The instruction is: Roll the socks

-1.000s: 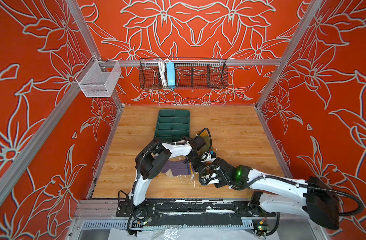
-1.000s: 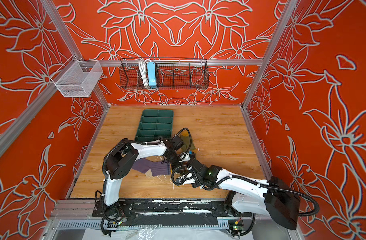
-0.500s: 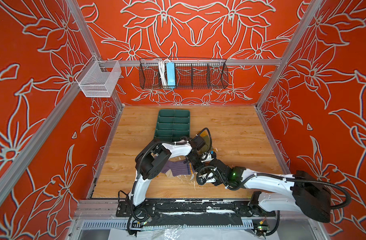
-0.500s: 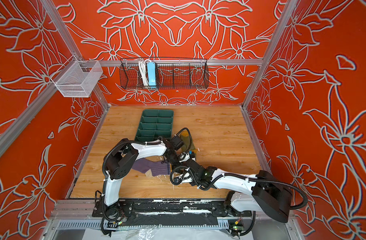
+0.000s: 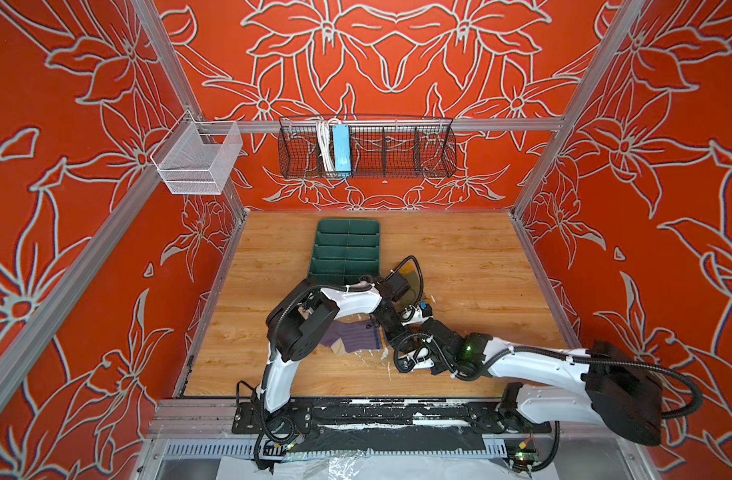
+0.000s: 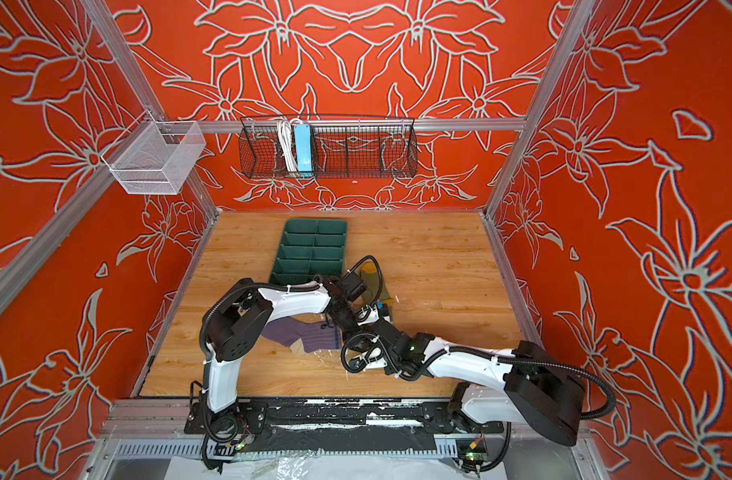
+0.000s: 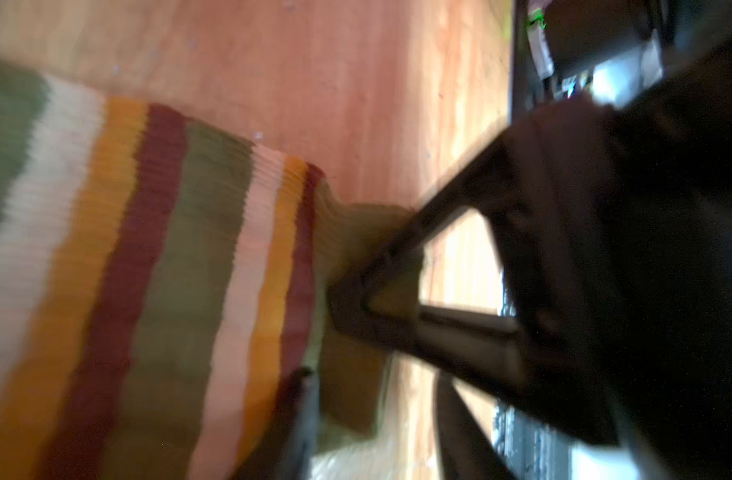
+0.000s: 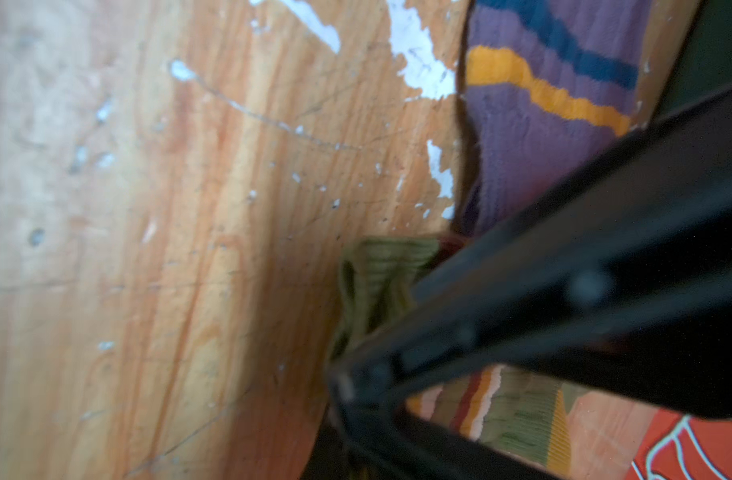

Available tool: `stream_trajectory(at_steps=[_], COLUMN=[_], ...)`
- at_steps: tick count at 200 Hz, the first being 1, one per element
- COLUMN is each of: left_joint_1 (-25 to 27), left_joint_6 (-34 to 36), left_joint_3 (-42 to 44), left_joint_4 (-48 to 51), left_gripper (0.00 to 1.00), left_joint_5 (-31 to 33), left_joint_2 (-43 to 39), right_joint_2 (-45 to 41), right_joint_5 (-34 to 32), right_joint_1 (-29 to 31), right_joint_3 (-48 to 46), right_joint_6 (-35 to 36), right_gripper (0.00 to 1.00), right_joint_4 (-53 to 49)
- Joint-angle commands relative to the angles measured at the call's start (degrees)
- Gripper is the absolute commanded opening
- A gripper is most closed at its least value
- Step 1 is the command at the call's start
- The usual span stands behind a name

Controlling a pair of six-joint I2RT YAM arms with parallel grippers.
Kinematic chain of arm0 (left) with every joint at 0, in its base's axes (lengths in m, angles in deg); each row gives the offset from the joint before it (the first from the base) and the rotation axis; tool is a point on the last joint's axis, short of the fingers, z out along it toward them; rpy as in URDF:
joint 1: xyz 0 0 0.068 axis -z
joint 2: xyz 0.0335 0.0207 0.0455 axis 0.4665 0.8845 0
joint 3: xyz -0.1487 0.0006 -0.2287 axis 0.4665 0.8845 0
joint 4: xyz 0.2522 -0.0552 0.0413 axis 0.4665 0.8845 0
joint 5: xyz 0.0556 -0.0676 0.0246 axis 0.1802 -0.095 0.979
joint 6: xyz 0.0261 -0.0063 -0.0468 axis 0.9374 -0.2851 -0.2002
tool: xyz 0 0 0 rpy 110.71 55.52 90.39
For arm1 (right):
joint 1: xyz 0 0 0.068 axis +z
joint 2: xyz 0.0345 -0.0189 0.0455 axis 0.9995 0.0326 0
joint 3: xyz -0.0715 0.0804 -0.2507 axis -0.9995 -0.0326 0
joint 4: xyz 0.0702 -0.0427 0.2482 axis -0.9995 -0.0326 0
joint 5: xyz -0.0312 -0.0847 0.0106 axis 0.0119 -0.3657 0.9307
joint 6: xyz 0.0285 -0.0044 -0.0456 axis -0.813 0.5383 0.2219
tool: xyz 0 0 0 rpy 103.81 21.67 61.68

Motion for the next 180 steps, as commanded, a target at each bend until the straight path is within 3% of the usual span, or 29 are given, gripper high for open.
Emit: stream_trajectory(at_steps=[1, 32, 53, 76, 90, 105, 120, 147, 167, 180], left_joint_1=[-1.4, -5.5, -8.6, -9.8, -9.8, -9.8, -9.8, -9.7, -7.6, -3.6], left_joint_6=[-1.4, -6.0, -8.1, -4.2, 0.8, 6.7, 15.6, 23.2, 24.6, 26.3], left_joint_3=[2.3, 6.6, 11.0, 16.1, 18.9, 20.2, 19.7, 16.4, 17.8, 21.4], left_joint_4=[-4.2, -13.2, -19.3, -22.9, -23.8, -22.1, -16.5, -5.5, -1.7, -2.7], left_gripper=[0.59, 0.73, 0.82, 0.86, 0.86, 0.88, 0.91, 0.91, 0.90, 0.89], left_joint_5=[4.1, 11.2, 23.0, 36.1, 39.3, 37.4, 29.0, 19.1, 18.0, 21.2], left_joint_2=[-6.9, -20.0, -30.9, -44.3, -53.1, -63.5, -70.4, -73.8, -73.3, -73.3], right_joint_2=[-0.2, 1.9, 3.8, 6.0, 7.8, 10.3, 14.1, 21.2, 25.4, 27.7], right_joint_5=[3.3, 6.8, 9.4, 14.2, 17.3, 20.5, 23.6, 27.1, 29.6, 30.8], right_joint_1=[0.5, 0.2, -0.2, -1.6, -2.6, -3.8, -4.8, -6.8, -8.2, -9.0], right_joint_3=[0.2, 2.3, 4.2, 7.2, 9.4, 12.2, 15.3, 20.4, 23.2, 24.6], right_joint_6=[-1.2, -3.4, -5.1, -7.5, -9.0, -10.5, -12.4, -14.5, -15.0, -15.1], right_gripper=[0.00, 0.00, 0.00, 0.00, 0.00, 0.00, 0.00, 0.00, 0.00, 0.00], right_joint_4=[-7.1, -9.8, -12.0, -15.2, -17.6, -20.8, -23.8, -27.6, -29.7, -30.6])
